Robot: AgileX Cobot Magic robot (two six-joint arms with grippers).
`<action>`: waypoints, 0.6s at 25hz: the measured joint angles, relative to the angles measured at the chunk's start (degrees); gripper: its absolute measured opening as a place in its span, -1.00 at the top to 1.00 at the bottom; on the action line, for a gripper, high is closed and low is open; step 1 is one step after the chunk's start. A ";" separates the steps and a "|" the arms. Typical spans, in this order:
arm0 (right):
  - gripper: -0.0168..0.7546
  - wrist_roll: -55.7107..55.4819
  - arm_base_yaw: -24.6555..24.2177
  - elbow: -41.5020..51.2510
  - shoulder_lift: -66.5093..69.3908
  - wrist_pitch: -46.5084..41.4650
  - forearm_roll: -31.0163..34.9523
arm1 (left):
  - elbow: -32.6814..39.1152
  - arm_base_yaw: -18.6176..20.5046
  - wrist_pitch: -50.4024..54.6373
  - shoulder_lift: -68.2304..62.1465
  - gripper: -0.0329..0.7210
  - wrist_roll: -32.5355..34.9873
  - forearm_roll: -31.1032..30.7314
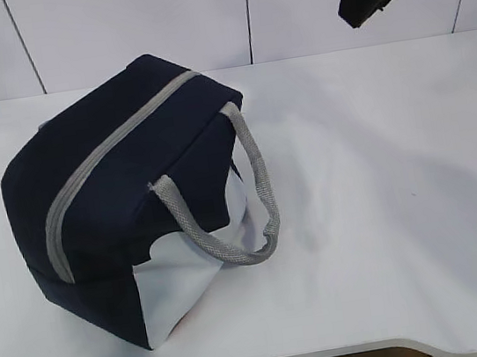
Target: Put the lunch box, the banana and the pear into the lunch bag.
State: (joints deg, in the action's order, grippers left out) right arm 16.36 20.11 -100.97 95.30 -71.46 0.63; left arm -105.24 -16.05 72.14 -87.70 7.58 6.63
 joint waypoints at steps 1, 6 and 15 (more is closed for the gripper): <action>0.03 -0.87 0.00 0.00 -0.92 -0.07 -0.10 | 0.12 0.00 0.00 1.12 -0.09 0.00 -0.11; 0.03 -4.00 0.00 1.48 -7.21 -0.21 -0.10 | 5.70 0.00 0.15 9.08 -0.07 0.00 -0.23; 0.03 -5.93 0.00 11.44 -23.29 -0.60 -2.40 | 22.89 0.00 0.27 27.30 0.06 0.00 -1.60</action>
State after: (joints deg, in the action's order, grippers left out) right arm 10.43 20.11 -89.53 72.01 -72.06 -1.77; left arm -82.35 -16.05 72.41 -60.40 7.58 5.03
